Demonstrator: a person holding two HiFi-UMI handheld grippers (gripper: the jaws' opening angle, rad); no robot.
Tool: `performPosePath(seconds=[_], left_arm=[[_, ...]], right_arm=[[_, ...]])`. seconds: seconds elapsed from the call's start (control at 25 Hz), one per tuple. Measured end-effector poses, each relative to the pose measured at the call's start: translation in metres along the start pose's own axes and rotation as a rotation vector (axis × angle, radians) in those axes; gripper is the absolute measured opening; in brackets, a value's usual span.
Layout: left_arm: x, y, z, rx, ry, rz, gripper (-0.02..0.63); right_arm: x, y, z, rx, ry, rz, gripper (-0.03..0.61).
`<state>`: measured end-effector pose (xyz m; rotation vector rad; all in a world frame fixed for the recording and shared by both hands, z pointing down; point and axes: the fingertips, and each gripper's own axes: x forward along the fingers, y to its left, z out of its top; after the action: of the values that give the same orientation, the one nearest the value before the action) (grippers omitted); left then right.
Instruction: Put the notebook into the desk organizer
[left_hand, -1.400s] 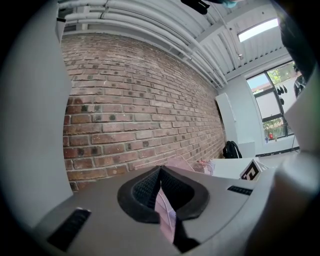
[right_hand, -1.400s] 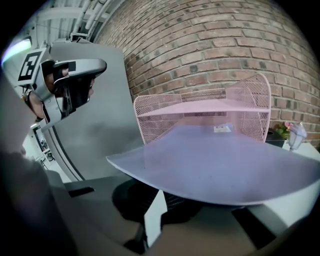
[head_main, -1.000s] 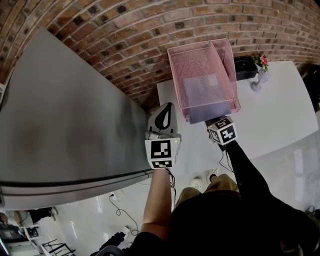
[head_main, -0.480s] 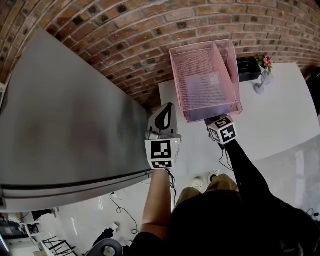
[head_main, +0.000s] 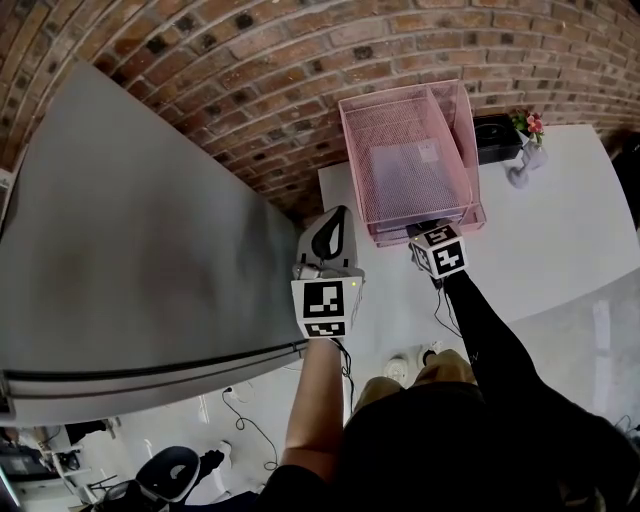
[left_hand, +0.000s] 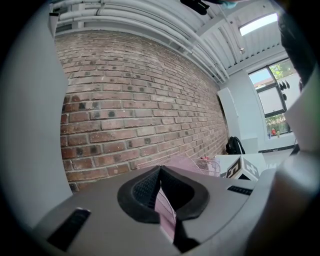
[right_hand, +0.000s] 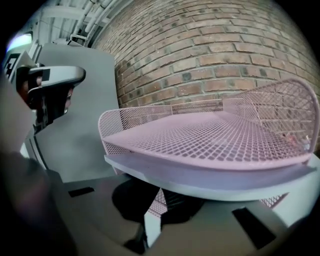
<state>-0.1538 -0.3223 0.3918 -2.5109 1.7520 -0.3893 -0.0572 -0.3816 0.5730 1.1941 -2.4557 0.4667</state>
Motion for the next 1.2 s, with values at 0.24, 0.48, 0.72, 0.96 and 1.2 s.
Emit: performPosePath(seconds=[0.24,0.48,0.72,0.96,1.2], left_arm=[[-0.005,0.000,0.002,0.001,-0.003,-0.009,0.015],[-0.011,0.000,0.006,0.007,-0.017,-0.016,0.015],[-0.014,-0.005,0.007,0.009,-0.028,-0.034,0.015],[-0.014,-0.010,0.007,0.004,-0.036,-0.053,0.015],[-0.016,-0.014,0.008,-0.009,-0.047,-0.068,0.015]], right_arm=[[-0.003,0.007,-0.015,0.080,0.064,0.010,0.025],[-0.018,0.022,-0.035,0.092,0.143,0.035,0.089],[-0.017,0.029,-0.067,0.129,0.249,0.080,0.187],[-0.036,0.031,-0.078,0.121,0.211,0.055,0.192],[-0.062,0.039,-0.068,-0.022,0.081,-0.014,0.078]])
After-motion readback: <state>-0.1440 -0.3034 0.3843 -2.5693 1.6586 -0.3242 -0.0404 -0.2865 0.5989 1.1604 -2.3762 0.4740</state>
